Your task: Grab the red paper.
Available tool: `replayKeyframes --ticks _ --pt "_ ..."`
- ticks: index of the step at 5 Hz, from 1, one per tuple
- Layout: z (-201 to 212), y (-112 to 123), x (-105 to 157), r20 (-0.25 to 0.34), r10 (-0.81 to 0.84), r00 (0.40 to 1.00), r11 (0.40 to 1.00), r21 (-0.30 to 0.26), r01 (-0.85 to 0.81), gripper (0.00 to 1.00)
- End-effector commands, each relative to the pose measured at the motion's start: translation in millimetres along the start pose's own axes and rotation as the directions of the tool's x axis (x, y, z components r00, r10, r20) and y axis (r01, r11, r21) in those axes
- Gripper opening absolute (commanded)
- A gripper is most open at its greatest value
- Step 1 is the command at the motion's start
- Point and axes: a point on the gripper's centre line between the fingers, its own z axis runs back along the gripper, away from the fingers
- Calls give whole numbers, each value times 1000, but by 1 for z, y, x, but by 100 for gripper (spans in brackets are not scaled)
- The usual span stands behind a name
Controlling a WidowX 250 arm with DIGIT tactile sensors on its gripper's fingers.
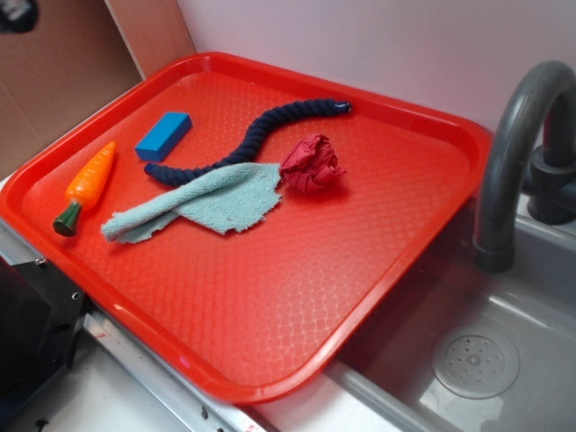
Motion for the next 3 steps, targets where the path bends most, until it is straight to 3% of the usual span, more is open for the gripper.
replayKeyframes --ticks 1,2,3 --pt "-45 -35 41 -42 -144 989 987 -73 140 100" --pt "-63 -53 56 -38 -228 973 969 -103 223 100" --pt "-82 -71 66 -78 -269 960 957 -131 258 100"
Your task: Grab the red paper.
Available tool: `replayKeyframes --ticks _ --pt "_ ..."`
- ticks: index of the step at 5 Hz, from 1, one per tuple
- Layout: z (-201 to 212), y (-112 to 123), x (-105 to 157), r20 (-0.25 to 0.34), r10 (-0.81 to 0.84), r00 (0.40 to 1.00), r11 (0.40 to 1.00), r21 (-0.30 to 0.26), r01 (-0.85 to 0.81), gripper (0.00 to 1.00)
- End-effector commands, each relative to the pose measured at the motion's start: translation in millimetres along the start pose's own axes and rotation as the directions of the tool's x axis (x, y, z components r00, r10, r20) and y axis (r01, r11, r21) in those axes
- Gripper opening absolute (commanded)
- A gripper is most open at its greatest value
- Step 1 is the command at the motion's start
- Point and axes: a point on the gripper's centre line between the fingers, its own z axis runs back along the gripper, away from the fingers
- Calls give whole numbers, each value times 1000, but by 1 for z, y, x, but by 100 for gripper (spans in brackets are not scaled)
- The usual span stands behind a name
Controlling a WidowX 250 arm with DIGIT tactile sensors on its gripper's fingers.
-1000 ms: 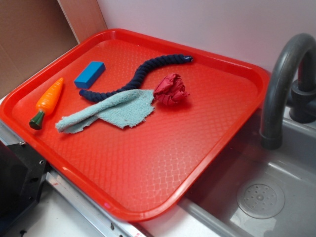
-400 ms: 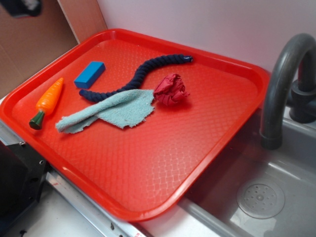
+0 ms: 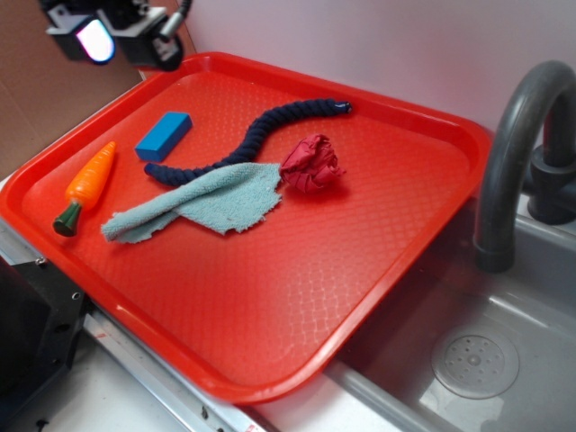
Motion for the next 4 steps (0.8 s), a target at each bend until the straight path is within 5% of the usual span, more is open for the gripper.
replayKeyframes --ticks 1,3,4 --pt "-34 -45 41 33 -71 997 997 -31 72 100" --pt "-77 -81 52 24 -121 992 992 -21 122 100" --pt "-100 -78 57 10 -112 994 994 0 112 100"
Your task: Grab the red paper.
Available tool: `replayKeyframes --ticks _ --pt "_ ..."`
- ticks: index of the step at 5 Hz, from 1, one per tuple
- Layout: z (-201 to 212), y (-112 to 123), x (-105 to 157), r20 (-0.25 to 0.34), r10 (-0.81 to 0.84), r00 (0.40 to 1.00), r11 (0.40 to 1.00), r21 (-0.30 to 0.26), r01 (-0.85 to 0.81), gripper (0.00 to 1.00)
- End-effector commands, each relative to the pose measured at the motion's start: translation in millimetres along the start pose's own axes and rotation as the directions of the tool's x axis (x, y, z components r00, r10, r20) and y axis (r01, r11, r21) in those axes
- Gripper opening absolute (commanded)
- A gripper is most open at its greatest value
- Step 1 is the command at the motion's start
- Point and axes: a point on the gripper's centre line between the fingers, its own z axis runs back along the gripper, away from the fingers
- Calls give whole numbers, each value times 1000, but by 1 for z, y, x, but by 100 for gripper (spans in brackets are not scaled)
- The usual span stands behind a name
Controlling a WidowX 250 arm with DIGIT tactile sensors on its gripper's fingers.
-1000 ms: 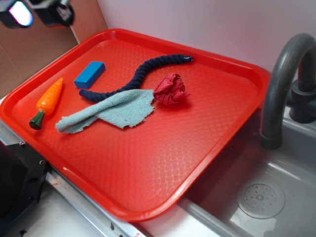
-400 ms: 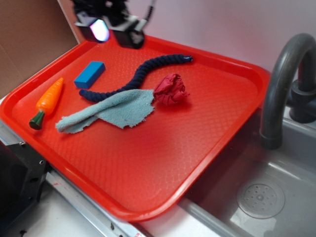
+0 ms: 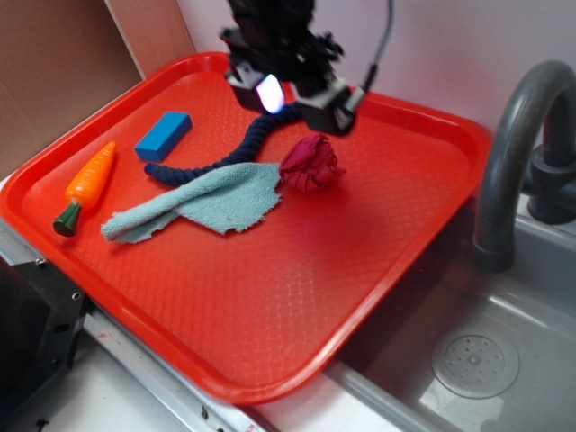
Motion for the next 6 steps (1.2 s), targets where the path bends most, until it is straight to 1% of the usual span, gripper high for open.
replayKeyframes --ticks 1,2,3,4,5,6 --pt "-21 5 14 13 2 1000 1000 4 -2 100" --pt "-38 18 8 -20 6 1000 999 41 -6 100" --pt "-49 13 -6 -27 0 1000 998 55 1 95" --pt "-48 10 -8 -24 0 1000 999 47 1 0" --pt "-31 11 -8 5 25 1000 999 40 -25 0" --pt "15 8 -1 99 65 993 997 31 -68 0"
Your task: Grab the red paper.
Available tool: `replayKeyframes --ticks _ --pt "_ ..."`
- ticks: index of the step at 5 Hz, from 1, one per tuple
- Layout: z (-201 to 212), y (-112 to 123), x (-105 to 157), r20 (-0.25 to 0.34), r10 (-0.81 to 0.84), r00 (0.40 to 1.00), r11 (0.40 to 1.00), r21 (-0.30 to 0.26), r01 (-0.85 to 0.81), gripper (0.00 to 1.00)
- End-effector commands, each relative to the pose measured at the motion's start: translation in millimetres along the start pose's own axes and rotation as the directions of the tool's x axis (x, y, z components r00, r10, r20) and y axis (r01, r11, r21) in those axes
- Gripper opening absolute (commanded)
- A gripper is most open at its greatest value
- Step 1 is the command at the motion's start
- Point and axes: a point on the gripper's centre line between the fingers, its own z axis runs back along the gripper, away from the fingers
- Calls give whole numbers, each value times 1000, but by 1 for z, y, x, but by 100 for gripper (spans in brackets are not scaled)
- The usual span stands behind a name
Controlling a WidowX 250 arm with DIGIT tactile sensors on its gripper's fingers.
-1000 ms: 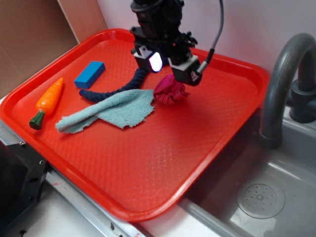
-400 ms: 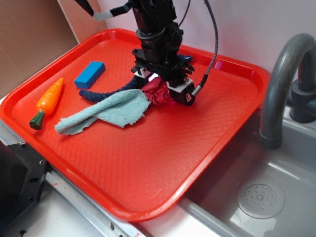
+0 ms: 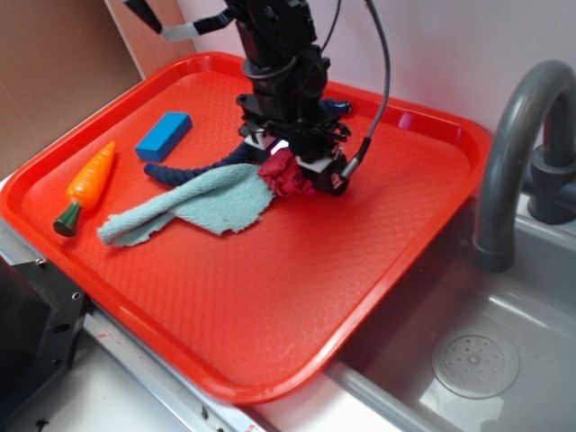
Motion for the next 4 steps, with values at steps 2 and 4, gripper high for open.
replayKeyframes --ticks 2,4 --pt "163 4 -24 268 167 949 984 -103 -144 0" --pt "205 14 -64 111 166 980 967 -211 -140 0"
